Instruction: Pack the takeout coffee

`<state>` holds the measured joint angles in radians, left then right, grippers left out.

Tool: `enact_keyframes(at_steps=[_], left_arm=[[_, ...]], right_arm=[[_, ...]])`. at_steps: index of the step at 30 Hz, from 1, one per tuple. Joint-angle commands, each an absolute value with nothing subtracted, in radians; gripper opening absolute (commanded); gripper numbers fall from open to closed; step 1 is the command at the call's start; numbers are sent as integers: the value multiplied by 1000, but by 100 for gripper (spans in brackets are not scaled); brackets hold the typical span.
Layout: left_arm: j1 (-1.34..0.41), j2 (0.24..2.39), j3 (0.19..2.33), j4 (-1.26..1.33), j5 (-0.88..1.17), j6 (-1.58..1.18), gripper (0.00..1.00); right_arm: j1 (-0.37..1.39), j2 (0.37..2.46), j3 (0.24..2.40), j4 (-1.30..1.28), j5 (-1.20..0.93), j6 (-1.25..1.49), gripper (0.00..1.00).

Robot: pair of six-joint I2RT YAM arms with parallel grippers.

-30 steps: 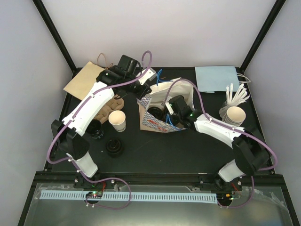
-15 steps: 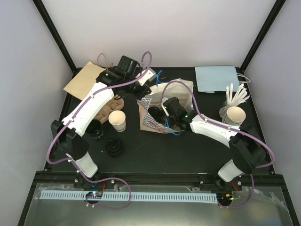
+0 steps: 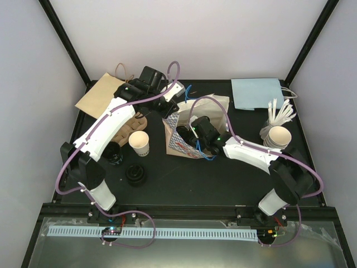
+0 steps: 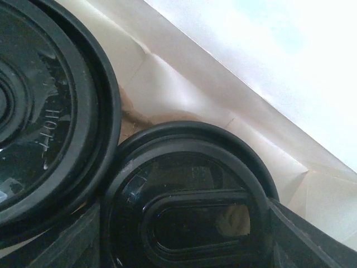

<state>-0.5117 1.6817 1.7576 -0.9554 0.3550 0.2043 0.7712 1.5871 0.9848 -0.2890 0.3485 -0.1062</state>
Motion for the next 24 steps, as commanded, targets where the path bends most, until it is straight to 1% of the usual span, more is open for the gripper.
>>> enact_keyframes(at_steps=[1, 13, 24], left_arm=[[-510, 1661, 1754, -968, 367, 192, 2], [-510, 1657, 1749, -972, 362, 196, 1], [-511, 1646, 1741, -970, 367, 196, 2]], right_arm=[[757, 1714, 882, -443, 323, -90, 66], [757, 1729, 926, -456, 338, -96, 67], [757, 1643, 937, -453, 320, -105, 67]])
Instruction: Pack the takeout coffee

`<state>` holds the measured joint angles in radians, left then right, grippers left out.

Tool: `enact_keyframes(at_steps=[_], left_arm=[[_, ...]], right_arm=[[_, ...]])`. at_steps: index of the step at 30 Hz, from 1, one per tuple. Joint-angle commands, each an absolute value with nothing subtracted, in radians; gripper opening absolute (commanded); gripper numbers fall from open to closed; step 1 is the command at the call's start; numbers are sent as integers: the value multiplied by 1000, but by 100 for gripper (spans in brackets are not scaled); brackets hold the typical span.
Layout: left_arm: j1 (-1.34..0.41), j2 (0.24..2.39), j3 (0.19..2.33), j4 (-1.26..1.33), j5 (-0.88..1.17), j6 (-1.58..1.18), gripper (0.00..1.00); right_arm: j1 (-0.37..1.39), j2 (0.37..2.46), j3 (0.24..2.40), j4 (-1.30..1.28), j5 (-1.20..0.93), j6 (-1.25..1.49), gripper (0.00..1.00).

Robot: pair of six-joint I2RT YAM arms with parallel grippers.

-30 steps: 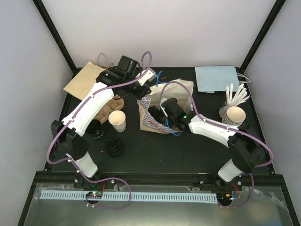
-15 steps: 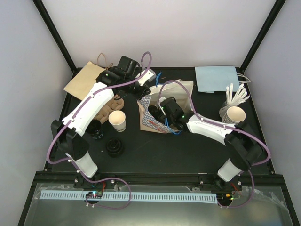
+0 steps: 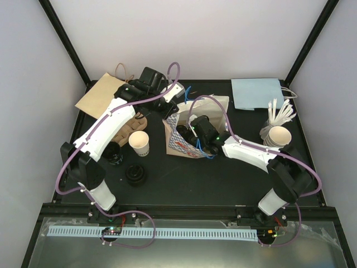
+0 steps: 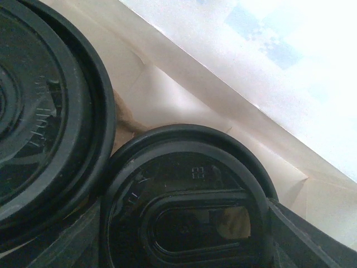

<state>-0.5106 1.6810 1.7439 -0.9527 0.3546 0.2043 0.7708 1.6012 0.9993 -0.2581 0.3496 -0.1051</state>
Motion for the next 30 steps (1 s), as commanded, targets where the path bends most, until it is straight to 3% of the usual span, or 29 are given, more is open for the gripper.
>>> enact_keyframes(at_steps=[1, 4, 6, 8, 10, 25, 30], left_arm=[[-511, 1646, 1742, -971, 371, 197, 1], [-510, 1642, 1743, -974, 388, 204, 2], [-511, 1639, 1741, -977, 396, 207, 2], [-510, 1636, 1739, -980, 405, 209, 1], [-511, 1629, 1733, -982, 413, 212, 2], [-522, 1557, 1679, -965, 384, 241, 1], [-550, 1499, 1639, -935, 338, 268, 2]], right_arm=[[758, 1631, 941, -454, 323, -107, 67], [757, 1594, 951, -446, 323, -112, 71], [757, 1576, 961, -445, 325, -115, 85], [756, 1553, 976, -453, 318, -123, 89], [758, 1529, 999, -468, 318, -123, 99], [758, 1256, 1051, -520, 177, -117, 100], [761, 1123, 965, -478, 10, -157, 100]])
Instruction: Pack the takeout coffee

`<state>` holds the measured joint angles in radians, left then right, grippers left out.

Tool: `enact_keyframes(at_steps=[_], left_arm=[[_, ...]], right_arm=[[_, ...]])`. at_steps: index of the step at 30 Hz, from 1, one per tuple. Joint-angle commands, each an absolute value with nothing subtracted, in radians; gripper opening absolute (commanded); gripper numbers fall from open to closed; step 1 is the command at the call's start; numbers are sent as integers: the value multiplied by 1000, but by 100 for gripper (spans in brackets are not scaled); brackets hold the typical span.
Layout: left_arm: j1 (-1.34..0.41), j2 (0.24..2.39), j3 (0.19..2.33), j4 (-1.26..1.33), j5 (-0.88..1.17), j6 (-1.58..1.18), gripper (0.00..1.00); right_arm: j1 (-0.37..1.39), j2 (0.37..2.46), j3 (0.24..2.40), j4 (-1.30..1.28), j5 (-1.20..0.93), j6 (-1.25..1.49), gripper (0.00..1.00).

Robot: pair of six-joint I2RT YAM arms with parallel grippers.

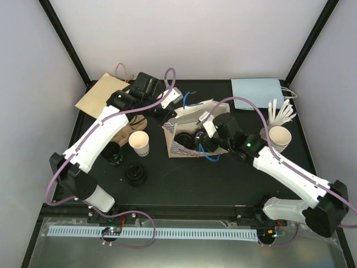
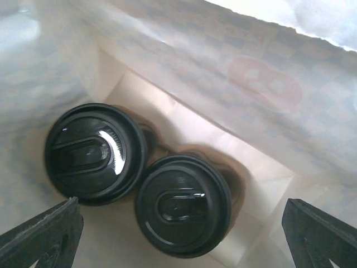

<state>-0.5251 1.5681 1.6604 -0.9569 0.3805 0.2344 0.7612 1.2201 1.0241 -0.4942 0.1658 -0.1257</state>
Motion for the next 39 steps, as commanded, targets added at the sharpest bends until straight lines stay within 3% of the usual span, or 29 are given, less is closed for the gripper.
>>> enact_keyframes(at_steps=[1, 9, 18, 27, 39], left_arm=[[-553, 1486, 1627, -925, 323, 270, 2], [-615, 1395, 1528, -854, 219, 324, 2], [-769, 1225, 1320, -704, 125, 408, 2], [-791, 1165, 1267, -683, 132, 427, 2], [-811, 1134, 1235, -663, 150, 453, 3]], right_arm=[[772, 1088, 932, -463, -23, -176, 100], [961, 913, 698, -347, -24, -238, 100], [1155, 1022, 668, -370, 129, -312, 100], [1156, 1038, 728, -324, 300, -221, 100], [1082, 1123, 861, -516, 369, -140, 100]])
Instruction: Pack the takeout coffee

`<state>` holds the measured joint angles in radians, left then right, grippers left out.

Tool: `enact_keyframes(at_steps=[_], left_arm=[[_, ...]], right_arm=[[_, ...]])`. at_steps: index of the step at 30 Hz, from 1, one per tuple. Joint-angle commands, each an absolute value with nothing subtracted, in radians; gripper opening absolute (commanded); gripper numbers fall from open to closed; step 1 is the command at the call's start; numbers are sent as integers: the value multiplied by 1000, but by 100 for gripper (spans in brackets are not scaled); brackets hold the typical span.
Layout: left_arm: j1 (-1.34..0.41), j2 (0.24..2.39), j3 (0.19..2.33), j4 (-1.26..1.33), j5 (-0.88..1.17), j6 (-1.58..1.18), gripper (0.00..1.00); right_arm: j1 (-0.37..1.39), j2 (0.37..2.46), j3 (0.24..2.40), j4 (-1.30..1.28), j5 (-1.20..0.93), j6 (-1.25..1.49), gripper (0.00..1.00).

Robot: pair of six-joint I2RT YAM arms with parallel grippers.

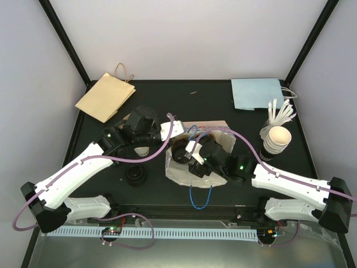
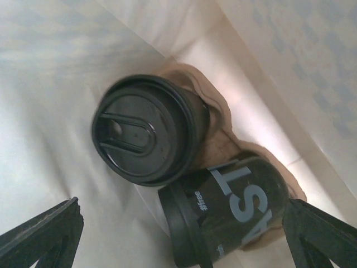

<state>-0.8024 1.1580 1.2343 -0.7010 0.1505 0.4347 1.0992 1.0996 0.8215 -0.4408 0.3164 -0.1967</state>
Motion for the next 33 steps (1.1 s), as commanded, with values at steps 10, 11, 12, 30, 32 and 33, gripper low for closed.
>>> enact_keyframes(at_steps=[10, 11, 12, 30, 32, 33], left_arm=[[-820, 1117, 1218, -656, 125, 453, 3], [-821, 1113, 1213, -651, 123, 453, 3], [-821, 1108, 1208, -645, 122, 451, 3], [-837, 1086, 1149, -569, 123, 441, 3], [-839, 1085, 1146, -553, 134, 432, 3], [-839, 1082, 1144, -543, 143, 427, 3]], right_arm=[[994, 1248, 989, -721, 408, 56, 100], [971, 1272, 1015, -757, 383, 80, 100], [957, 1293, 1036, -791, 361, 109, 100], [943, 1374, 1024, -678, 408, 696, 96], [943, 1352, 972, -580, 411, 702, 94], [943, 1345, 959, -553, 423, 713, 94]])
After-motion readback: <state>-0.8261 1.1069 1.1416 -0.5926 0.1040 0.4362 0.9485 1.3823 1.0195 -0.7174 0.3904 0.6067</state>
